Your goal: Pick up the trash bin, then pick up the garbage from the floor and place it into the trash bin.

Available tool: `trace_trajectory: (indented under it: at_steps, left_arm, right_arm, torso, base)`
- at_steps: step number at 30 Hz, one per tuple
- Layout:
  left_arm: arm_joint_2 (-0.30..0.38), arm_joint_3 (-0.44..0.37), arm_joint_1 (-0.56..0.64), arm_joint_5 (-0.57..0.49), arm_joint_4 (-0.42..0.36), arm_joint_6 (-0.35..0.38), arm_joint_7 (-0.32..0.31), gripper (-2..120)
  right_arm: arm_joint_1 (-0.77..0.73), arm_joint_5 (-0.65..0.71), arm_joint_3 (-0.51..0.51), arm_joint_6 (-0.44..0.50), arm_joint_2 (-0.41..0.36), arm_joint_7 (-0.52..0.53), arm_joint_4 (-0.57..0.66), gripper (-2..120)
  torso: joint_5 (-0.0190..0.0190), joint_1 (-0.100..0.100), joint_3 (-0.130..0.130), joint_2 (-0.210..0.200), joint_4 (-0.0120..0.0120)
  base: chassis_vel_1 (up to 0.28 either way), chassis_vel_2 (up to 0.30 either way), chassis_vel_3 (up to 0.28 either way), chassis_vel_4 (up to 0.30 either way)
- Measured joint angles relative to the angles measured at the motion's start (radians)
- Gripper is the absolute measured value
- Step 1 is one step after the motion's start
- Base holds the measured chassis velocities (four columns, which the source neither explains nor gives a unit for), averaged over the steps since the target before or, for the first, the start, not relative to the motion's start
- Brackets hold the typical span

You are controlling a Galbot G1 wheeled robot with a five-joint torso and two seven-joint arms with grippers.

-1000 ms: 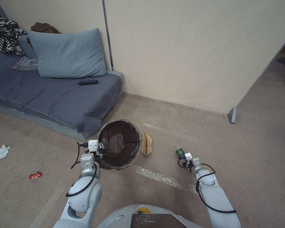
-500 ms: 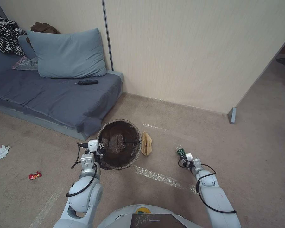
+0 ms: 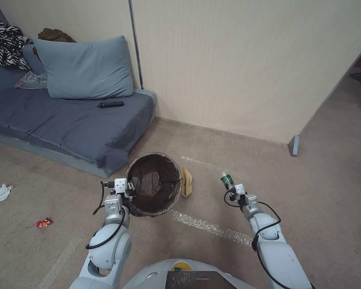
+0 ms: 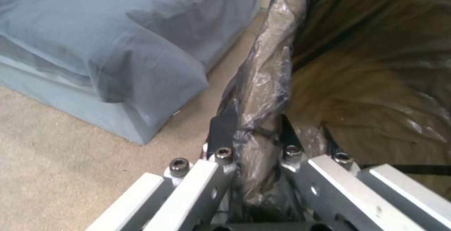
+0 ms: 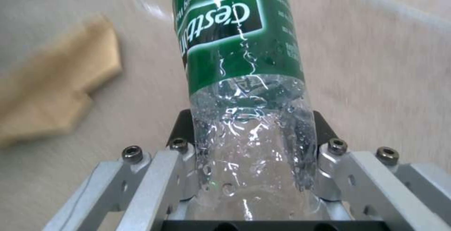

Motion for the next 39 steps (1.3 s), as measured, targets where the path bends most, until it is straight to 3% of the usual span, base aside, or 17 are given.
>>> trace_trajectory:
  at_steps: [9,12,21,31,39]
  left_arm:
    - [-0.001,0.021,-0.003,-0.005,0.019,0.009,-0.003,2]
    - [0.0,0.037,-0.007,-0.025,0.02,0.029,-0.004,2]
    - [0.005,0.053,-0.002,-0.063,-0.013,0.06,-0.009,2]
    - [0.004,0.07,0.002,-0.074,-0.033,0.072,-0.013,2]
    - [0.002,0.076,0.001,-0.073,-0.033,0.073,-0.013,2]
  right_arm:
    - [-0.082,0.077,-0.032,0.032,-0.011,-0.002,0.236,31]
    - [-0.114,0.097,-0.081,0.032,-0.014,-0.003,0.373,31]
    - [-0.127,0.099,-0.228,0.035,-0.014,0.017,0.536,31]
    - [-0.118,0.021,-0.385,0.024,-0.007,0.02,0.527,31]
    - [-0.112,-0.002,-0.409,0.025,0.009,0.019,0.501,31]
  torso:
    - [-0.0005,0.0,0.0,0.0,0.0003]
    - [-0.0003,0.0,0.0,0.0,0.0003]
    - [-0.0002,0.0,0.0,0.0,0.0003]
    - [-0.0002,0.0,0.0,0.0,0.0003]
    - [-0.0002,0.0,0.0,0.0,0.0004]
  base:
    - [0.0,0.0,0.0,0.0]
    - [0.0,0.0,0.0,0.0]
    - [0.0,0.0,0.0,0.0]
    - [0.0,0.0,0.0,0.0]
    - [0.0,0.0,0.0,0.0]
